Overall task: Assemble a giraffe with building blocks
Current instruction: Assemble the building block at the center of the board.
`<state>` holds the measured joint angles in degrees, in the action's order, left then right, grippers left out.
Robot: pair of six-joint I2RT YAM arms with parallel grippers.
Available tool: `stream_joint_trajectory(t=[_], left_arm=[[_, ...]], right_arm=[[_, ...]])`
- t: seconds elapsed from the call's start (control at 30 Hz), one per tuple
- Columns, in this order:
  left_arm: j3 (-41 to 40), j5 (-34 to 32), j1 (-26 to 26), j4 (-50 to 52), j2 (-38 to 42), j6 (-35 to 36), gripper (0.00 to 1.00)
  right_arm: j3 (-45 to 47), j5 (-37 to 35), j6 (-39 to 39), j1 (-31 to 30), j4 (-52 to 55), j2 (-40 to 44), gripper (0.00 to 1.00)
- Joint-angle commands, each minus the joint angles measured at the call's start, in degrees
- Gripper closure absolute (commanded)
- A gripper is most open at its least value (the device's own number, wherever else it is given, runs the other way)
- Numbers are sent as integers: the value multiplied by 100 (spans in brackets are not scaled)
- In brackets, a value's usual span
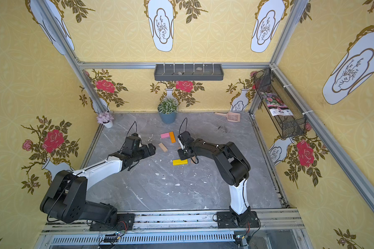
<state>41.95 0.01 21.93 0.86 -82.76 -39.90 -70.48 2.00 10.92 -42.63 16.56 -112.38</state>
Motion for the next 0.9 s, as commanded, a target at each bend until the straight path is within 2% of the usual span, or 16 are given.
stream_joint_trajectory(t=[0.0, 0.2, 0.43, 0.87], left_arm=[[6, 25, 3, -7, 4, 52, 1], [-56, -58, 8, -17, 62, 35, 1], [-5, -41, 4, 65, 72, 70, 1], [-22, -96, 4, 43, 113, 100, 1]], right_arm=[[7, -346, 332, -136, 118, -65, 79], [-336, -980, 697, -356, 212, -371, 84], [-794, -932, 1078, -399, 321, -603, 84], [-1093, -695, 1243, -375, 254, -786, 84]])
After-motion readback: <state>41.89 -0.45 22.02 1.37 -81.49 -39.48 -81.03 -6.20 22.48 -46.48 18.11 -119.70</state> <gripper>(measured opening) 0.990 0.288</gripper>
